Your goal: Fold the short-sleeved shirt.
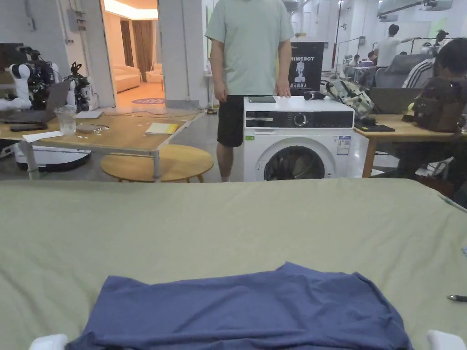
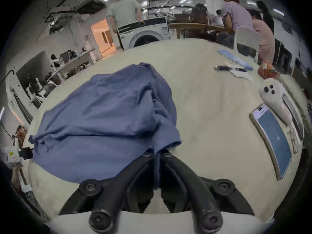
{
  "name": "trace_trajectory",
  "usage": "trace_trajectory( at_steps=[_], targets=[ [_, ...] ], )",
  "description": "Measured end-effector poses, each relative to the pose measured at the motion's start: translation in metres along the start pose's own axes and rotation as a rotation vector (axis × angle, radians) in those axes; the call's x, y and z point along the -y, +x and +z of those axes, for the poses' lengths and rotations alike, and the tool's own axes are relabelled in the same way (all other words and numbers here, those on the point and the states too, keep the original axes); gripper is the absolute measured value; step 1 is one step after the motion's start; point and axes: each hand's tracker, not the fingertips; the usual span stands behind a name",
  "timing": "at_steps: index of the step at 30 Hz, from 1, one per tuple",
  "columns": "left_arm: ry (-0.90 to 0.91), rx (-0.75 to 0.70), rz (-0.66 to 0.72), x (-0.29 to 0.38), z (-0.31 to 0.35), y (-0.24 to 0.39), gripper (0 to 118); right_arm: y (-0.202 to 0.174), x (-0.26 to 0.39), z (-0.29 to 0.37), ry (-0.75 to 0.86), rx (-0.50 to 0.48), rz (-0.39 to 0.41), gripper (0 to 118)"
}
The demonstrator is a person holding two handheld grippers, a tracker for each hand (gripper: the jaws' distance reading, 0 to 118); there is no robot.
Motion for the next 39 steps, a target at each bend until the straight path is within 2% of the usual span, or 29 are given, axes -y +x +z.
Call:
trace_trajectory(
  at_steps=[3, 4, 9, 12, 17, 22, 23, 24, 25, 26, 27, 28, 31, 35, 36, 37, 38, 39],
  targets=[
    [0.096, 0.024, -0.018, 0.006, 0.028, -0.004, 0, 0.003, -0.003, 0.020, 0.044, 0.042, -0.019, 1],
    [0.129, 0.014, -0.039, 0.008, 0.040, -0.007, 0, 0.007, -0.004, 0.029, 0.045, 0.015, -0.023, 1],
    [0.098, 0.106, -0.018, 0.026, 0.077, -0.021, 0, 0.016, 0.006, 0.068, 0.067, 0.023, 0.023, 1],
    [0.088, 0.097, -0.053, 0.052, 0.096, -0.021, 0, 0.026, 0.023, 0.085, 0.061, 0.039, 0.042, 1],
    [0.072, 0.114, -0.053, 0.090, 0.126, -0.028, 0, 0.038, 0.059, 0.114, 0.041, 0.008, 0.012, 1],
    [0.044, 0.097, -0.065, 0.112, 0.137, -0.029, 0, 0.036, 0.084, 0.123, 0.026, 0.021, 0.054, 2],
    [0.038, 0.096, -0.065, 0.112, 0.134, -0.029, 0, 0.038, 0.086, 0.119, 0.033, 0.014, 0.054, 6],
    [0.037, 0.108, -0.065, 0.111, 0.126, -0.032, 0, 0.037, 0.086, 0.117, 0.039, 0.026, 0.057, 26],
    [0.037, 0.107, -0.067, 0.110, 0.122, -0.032, 13, 0.037, 0.087, 0.116, 0.044, 0.042, 0.059, 52],
    [0.056, 0.102, -0.075, 0.111, 0.124, -0.031, 42, 0.037, 0.087, 0.117, 0.045, 0.050, 0.064, 70],
    [0.106, 0.095, -0.091, 0.110, 0.128, -0.030, 86, 0.039, 0.087, 0.123, 0.056, 0.036, 0.066, 71],
    [0.133, 0.103, -0.095, 0.107, 0.132, -0.029, 97, 0.038, 0.085, 0.130, 0.093, 0.009, 0.074, 71],
    [0.306, 0.135, -0.104, 0.090, 0.155, -0.017, 97, 0.026, 0.071, 0.149, 0.202, -0.042, 0.090, 71],
    [0.450, 0.126, -0.139, 0.064, 0.173, 0.016, 97, -0.010, 0.047, 0.160, 0.294, -0.147, 0.114, 71],
    [0.494, 0.139, -0.150, 0.060, 0.177, 0.027, 95, -0.022, 0.042, 0.162, 0.311, -0.171, 0.130, 68],
    [0.522, 0.150, -0.159, 0.055, 0.181, 0.036, 90, -0.033, 0.038, 0.163, 0.325, -0.192, 0.142, 59],
    [0.540, 0.167, -0.163, 0.052, 0.184, 0.045, 79, -0.043, 0.034, 0.163, 0.323, -0.211, 0.159, 41],
    [0.541, 0.191, -0.164, 0.050, 0.187, 0.051, 54, -0.050, 0.033, 0.161, 0.322, -0.218, 0.168, 14]
  ],
)
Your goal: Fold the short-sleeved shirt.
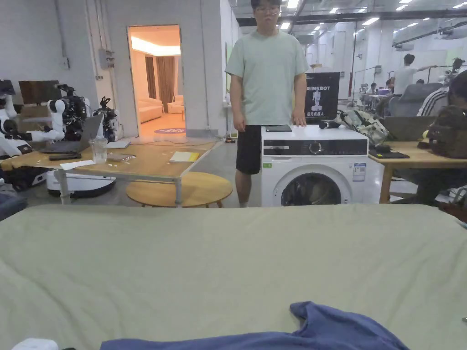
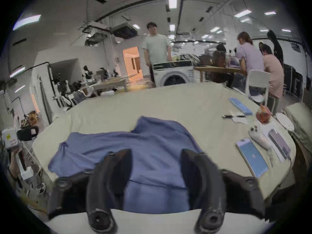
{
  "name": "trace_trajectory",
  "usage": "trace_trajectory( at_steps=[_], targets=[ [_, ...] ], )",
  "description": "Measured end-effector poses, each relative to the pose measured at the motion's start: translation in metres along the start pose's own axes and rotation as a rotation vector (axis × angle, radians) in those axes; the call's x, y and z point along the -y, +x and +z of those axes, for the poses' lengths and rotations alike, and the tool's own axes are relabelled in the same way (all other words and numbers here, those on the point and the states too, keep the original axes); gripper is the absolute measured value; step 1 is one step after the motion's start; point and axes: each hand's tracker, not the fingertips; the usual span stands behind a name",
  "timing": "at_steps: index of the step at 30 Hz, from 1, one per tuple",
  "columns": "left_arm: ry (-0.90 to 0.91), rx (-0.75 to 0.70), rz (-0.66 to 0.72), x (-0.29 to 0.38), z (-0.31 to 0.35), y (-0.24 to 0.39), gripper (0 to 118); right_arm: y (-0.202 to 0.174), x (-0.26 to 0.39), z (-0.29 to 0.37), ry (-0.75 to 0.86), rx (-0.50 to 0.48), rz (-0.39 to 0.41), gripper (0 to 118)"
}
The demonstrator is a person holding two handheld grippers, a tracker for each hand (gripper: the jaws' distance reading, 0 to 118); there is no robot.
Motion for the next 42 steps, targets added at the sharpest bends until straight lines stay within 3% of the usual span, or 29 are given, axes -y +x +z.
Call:
trace_trajectory(
  at_steps=[1, 2, 3, 5, 9, 10, 16, 17, 18, 19, 20, 23, 28, 31, 33, 36, 39, 41, 42],
  targets=[
    [0.007, 0.031, 0.004, -0.003, 0.000, 0.006, 29, -0.008, -0.002, -0.004, 0.001, -0.018, 0.014, 6],
    [0.004, 0.044, -0.004, -0.005, 0.000, 0.010, 3, -0.013, -0.004, -0.006, -0.002, -0.027, 0.025, 5],
    [0.003, 0.046, -0.017, -0.007, 0.001, 0.015, 0, -0.019, -0.003, -0.008, 0.003, -0.023, 0.029, 0],
    [0.023, 0.028, -0.068, -0.007, 0.001, 0.023, 0, -0.028, -0.001, -0.015, -0.008, -0.044, 0.047, 0],
    [-0.038, 0.055, -0.022, -0.004, -0.002, 0.019, 0, -0.040, 0.007, -0.025, -0.028, -0.047, 0.109, 0],
    [-0.101, 0.020, -0.128, -0.005, -0.003, 0.013, 0, -0.040, 0.008, -0.026, -0.027, -0.055, 0.100, 0],
    [-0.189, -0.088, -0.027, -0.019, -0.038, -0.026, 0, -0.036, 0.007, -0.035, -0.034, -0.083, 0.077, 0],
    [-0.206, -0.110, -0.033, -0.021, -0.050, -0.034, 12, -0.034, 0.007, -0.037, -0.037, -0.091, 0.070, 0],
    [-0.243, -0.110, -0.044, -0.023, -0.067, -0.044, 35, -0.032, 0.007, -0.039, -0.044, -0.100, 0.062, 0],
    [-0.301, -0.125, -0.044, -0.025, -0.085, -0.054, 48, -0.030, 0.009, -0.041, -0.047, -0.106, 0.055, 0],
    [-0.329, -0.148, -0.046, -0.026, -0.101, -0.062, 53, -0.030, 0.010, -0.042, -0.051, -0.110, 0.051, 0],
    [-0.432, -0.231, -0.021, -0.024, -0.154, -0.092, 53, -0.022, 0.014, -0.044, -0.082, -0.108, 0.041, 0],
    [-0.537, -0.297, 0.146, -0.010, -0.218, -0.135, 54, 0.000, 0.018, -0.036, -0.125, -0.043, 0.042, 0],
    [-0.594, -0.321, 0.098, -0.002, -0.239, -0.139, 53, 0.021, 0.018, -0.033, -0.144, 0.005, 0.003, 0],
    [-0.698, -0.303, 0.093, 0.007, -0.251, -0.139, 40, 0.033, 0.018, -0.034, -0.152, 0.030, -0.030, 0],
    [-0.670, -0.333, 0.044, 0.009, -0.255, -0.131, 34, 0.046, 0.017, -0.038, -0.166, 0.035, -0.056, 0],
    [-0.663, -0.246, 0.081, 0.010, -0.263, -0.122, 11, 0.057, 0.008, -0.052, -0.174, 0.052, -0.052, 0],
    [-0.677, -0.249, 0.072, 0.009, -0.266, -0.120, 6, 0.067, -0.008, -0.069, -0.177, 0.063, -0.048, 0],
    [-0.686, -0.249, 0.061, 0.011, -0.267, -0.119, 5, 0.073, -0.019, -0.081, -0.179, 0.068, -0.049, 7]
  ],
)
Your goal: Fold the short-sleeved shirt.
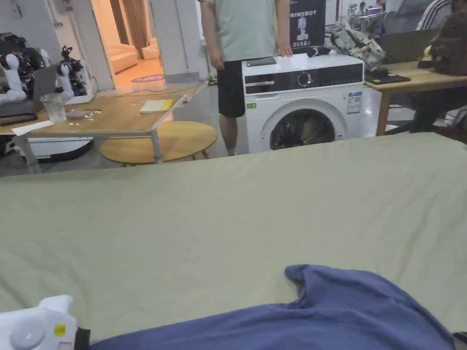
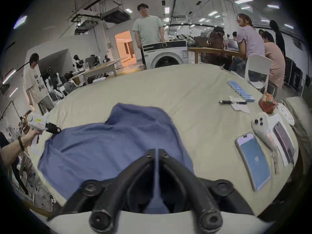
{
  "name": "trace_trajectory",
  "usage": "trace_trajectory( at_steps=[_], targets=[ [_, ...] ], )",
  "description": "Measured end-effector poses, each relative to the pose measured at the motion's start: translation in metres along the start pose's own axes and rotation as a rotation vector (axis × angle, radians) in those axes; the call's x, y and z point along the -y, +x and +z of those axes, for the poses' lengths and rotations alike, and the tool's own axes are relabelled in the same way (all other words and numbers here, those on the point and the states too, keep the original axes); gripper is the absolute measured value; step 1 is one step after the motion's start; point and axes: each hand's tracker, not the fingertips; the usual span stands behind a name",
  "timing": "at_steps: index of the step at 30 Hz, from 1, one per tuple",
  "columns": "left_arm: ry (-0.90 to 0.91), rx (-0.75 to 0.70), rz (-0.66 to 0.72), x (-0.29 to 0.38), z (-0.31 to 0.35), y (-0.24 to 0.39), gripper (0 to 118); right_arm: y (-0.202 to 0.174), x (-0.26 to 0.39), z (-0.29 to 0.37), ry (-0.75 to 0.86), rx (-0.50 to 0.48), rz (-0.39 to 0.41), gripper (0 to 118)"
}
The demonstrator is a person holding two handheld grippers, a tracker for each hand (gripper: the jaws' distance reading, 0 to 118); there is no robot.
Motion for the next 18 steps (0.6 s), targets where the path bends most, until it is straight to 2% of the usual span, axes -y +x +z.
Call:
trace_trajectory(
  at_steps=[2, 3, 5, 9, 10, 11, 12, 13, 14, 15, 18],
  targets=[
    [-0.008, -0.009, -0.003, 0.000, -0.004, 0.001, 5, 0.009, -0.027, -0.022, -0.044, 0.013, 0.001, 52],
    [-0.012, -0.013, -0.010, 0.002, 0.000, 0.006, 5, 0.014, -0.041, -0.036, -0.050, 0.015, 0.001, 58],
    [-0.012, -0.017, -0.012, 0.005, 0.002, 0.009, 5, 0.022, -0.067, -0.074, -0.154, 0.016, -0.023, 58],
    [0.014, -0.044, -0.033, 0.008, 0.009, 0.012, 5, 0.030, -0.084, -0.152, -0.334, 0.058, -0.020, 57],
    [0.016, -0.039, -0.025, 0.009, 0.010, 0.011, 5, 0.028, -0.082, -0.167, -0.389, 0.079, -0.032, 56],
    [0.021, -0.035, -0.017, 0.009, 0.011, 0.009, 5, 0.026, -0.079, -0.180, -0.434, 0.092, -0.023, 50],
    [0.011, -0.019, -0.006, 0.011, 0.011, 0.009, 5, 0.022, -0.072, -0.188, -0.468, 0.115, 0.004, 47],
    [0.016, -0.019, -0.007, 0.013, 0.012, 0.009, 5, 0.013, -0.068, -0.187, -0.434, 0.166, 0.081, 43],
    [0.019, -0.018, -0.010, 0.014, 0.012, 0.010, 5, 0.006, -0.066, -0.181, -0.408, 0.160, 0.122, 31],
    [0.024, -0.022, -0.016, 0.014, 0.012, 0.010, 4, 0.000, -0.067, -0.175, -0.392, 0.175, 0.137, 3],
    [0.038, -0.020, -0.022, 0.020, 0.015, 0.014, 2, -0.006, -0.068, -0.170, -0.393, 0.178, 0.157, 0]
  ],
)
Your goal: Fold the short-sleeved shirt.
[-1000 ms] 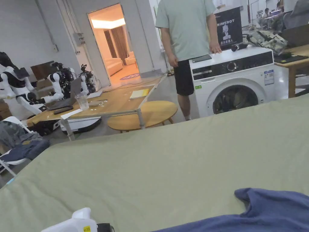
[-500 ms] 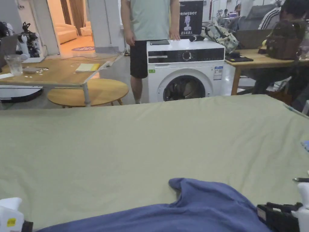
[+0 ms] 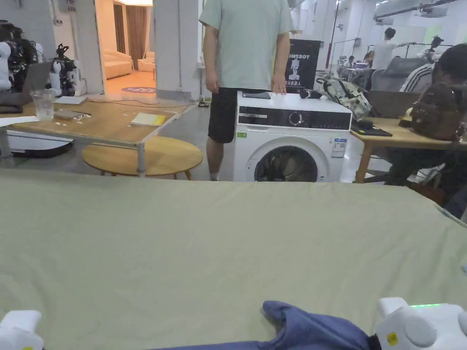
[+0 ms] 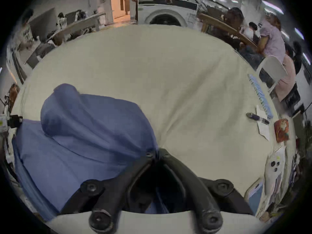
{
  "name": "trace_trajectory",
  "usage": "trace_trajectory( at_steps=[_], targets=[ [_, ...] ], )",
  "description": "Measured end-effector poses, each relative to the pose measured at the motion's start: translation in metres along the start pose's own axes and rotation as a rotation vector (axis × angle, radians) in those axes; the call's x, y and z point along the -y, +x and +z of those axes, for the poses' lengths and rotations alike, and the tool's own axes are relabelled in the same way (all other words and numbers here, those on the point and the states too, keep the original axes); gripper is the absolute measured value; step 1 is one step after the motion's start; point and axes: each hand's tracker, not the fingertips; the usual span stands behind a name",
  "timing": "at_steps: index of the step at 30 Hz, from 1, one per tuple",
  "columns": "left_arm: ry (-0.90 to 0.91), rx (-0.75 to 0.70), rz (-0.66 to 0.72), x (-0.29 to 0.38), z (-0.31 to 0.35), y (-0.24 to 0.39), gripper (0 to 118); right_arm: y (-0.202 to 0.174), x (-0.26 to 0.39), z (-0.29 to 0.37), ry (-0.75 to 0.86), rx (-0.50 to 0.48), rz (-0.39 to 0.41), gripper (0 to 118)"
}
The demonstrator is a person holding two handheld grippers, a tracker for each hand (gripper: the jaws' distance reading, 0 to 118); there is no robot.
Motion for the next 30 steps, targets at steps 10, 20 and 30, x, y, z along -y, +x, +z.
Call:
trace_trajectory(
  at_steps=[10, 20, 30],
  targets=[
    [0.303, 0.187, -0.029, 0.035, 0.125, -0.037, 0, 0.025, 0.047, 0.121, 0.290, -0.113, -0.052, 0],
    [0.284, 0.244, -0.009, 0.155, 0.188, -0.048, 0, 0.047, 0.202, 0.195, 0.294, -0.136, -0.129, 0],
    [0.211, 0.222, 0.013, 0.212, 0.149, -0.044, 72, 0.032, 0.251, 0.160, 0.278, -0.074, -0.140, 71]
  ],
)
